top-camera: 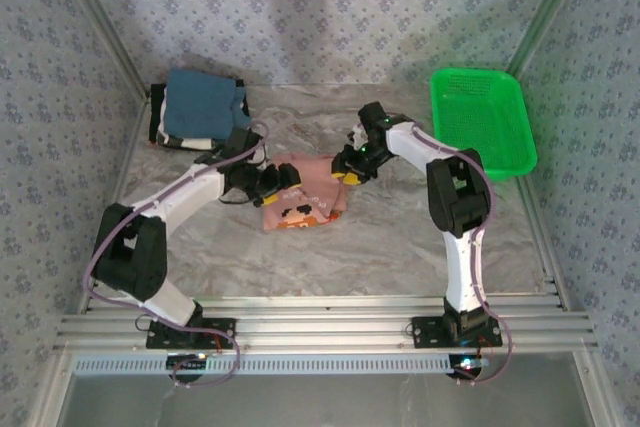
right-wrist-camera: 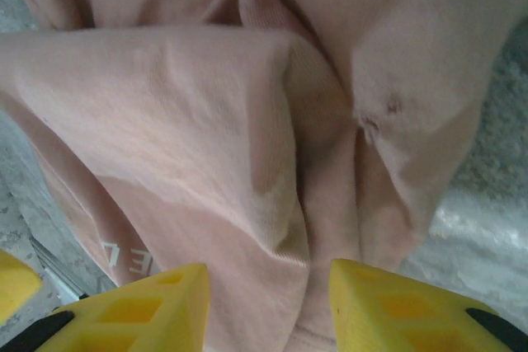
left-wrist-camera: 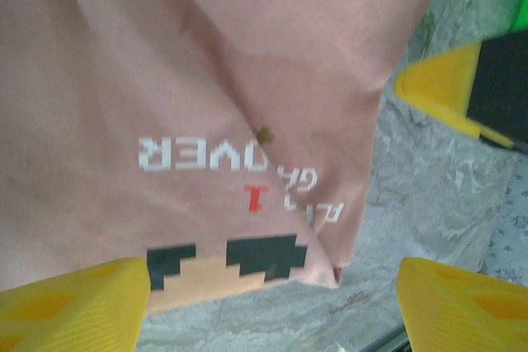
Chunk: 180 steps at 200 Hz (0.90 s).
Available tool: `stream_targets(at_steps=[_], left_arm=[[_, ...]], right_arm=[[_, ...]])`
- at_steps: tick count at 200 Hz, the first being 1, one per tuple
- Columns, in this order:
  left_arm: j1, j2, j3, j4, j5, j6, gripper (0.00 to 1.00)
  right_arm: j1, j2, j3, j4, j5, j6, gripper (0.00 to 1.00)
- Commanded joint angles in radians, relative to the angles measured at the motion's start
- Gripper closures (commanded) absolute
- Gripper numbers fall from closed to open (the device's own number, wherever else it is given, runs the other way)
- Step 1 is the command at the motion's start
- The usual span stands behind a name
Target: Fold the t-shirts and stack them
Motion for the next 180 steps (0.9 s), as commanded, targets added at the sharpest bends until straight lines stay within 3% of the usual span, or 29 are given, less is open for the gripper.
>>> stream_targets(at_steps=[1,41,102,126,180], left_arm=[[-0.028,-0.050,-0.045,0.019,-0.052,-0.036,0.23],[-0.064,-0.045,-0.109,0.059,-0.083,-0.071,0.28],[-0.074,0.055,-0.131,0.013,-0.220,-0.055,0.46],[-0.074,0.108,-0.133,-0.038,-0.262,-0.042,0.53],[-0.087,0.202,-0.118,-0.093,-0.313,0.014,0.55]], right_arm=[[-0.004,0.040,0.050,0.043,0.002,0.007,0.56],[-0.005,0.100,0.093,0.043,-0.008,0.018,0.60],[-0.038,0.097,0.135,0.090,-0.011,0.069,0.96],[-0.056,0.097,0.179,0.050,-0.032,0.062,1.00],[-0.101,0.159,0.247,0.023,-0.094,0.083,0.99]])
